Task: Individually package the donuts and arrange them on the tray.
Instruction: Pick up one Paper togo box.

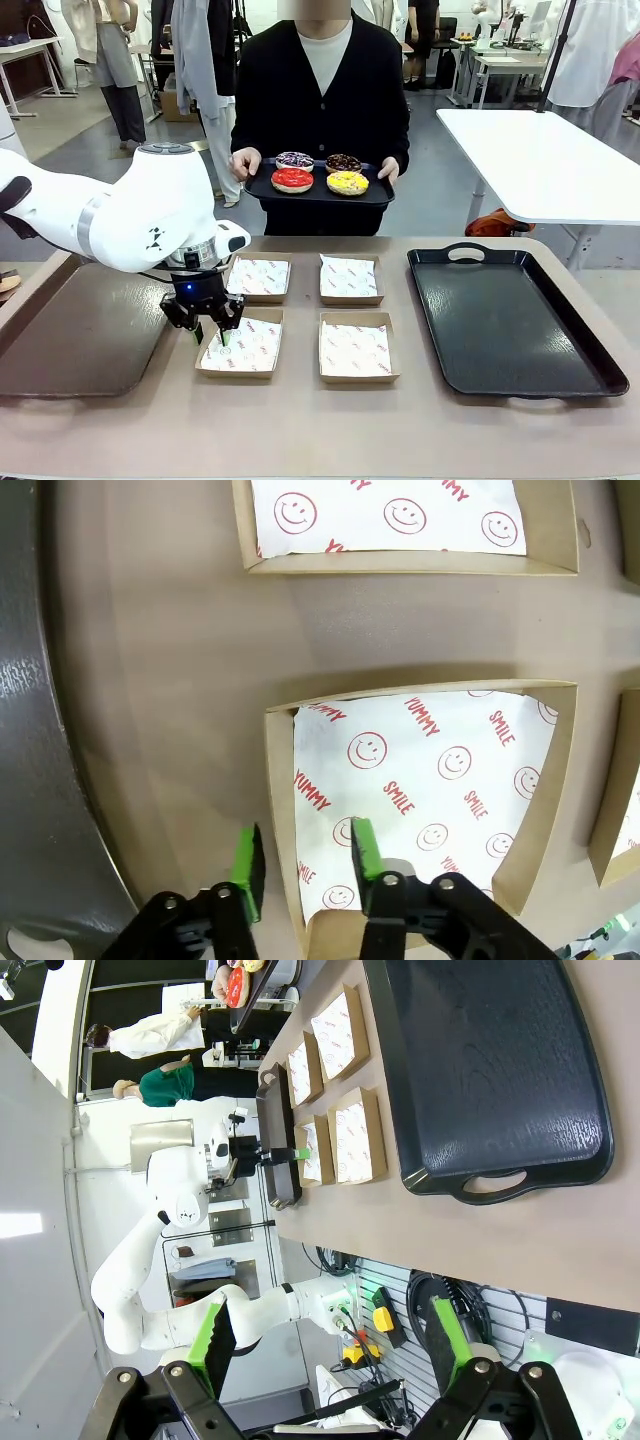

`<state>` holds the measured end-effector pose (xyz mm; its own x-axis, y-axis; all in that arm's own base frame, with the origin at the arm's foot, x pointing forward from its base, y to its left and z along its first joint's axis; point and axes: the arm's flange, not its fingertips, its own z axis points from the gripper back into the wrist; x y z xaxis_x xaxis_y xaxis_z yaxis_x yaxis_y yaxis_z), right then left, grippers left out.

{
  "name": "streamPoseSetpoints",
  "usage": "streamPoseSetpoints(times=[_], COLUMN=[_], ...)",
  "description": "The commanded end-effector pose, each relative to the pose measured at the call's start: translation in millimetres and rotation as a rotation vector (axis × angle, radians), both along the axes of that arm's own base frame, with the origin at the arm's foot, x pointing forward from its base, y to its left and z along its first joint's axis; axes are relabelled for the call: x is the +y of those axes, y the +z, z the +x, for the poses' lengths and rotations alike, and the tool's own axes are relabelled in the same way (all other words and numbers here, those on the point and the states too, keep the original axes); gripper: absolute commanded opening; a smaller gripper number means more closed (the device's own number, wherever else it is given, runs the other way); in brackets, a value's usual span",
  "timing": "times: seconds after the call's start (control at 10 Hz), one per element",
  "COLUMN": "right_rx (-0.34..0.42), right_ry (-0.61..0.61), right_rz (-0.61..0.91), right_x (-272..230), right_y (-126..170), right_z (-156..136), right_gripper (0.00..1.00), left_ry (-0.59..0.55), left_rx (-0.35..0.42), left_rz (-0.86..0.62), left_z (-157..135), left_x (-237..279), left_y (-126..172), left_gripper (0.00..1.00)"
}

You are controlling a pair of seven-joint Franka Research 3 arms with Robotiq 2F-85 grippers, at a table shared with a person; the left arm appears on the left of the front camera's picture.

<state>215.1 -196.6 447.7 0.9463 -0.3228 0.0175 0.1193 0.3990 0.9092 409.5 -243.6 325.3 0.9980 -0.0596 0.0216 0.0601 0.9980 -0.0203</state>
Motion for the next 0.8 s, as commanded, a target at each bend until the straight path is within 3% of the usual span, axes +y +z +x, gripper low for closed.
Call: streamPoseSetpoints(times=[0.0, 0.1, 0.5, 0.7], right_rx=[-0.008, -0.008, -0.008, -0.008], right_ry=[-0.012, -0.012, -0.012, -0.012], right_rz=[0.003, 0.003, 0.003, 0.003], right_x=[2.7, 2.7, 2.7, 2.7], right_y=[-1.8, -1.8, -1.8, -1.8], right_z=[0.2, 0.2, 0.2, 0.2], right_gripper=[1.0, 1.0, 1.0, 1.0], left_ry=[0.027, 0.027, 0.024, 0.007], left_rx=[-0.015, -0.013, -0.006, 0.033], left_rz=[0.025, 0.026, 0.03, 0.015], left_z=[0.5, 0.4, 1.3, 0.6], left_x=[-6.8, -6.4, -4.9, -6.8], left_y=[-0.4, 0.1, 0.6, 26.0], left_gripper=[0.09, 0.0, 0.0, 0.0])
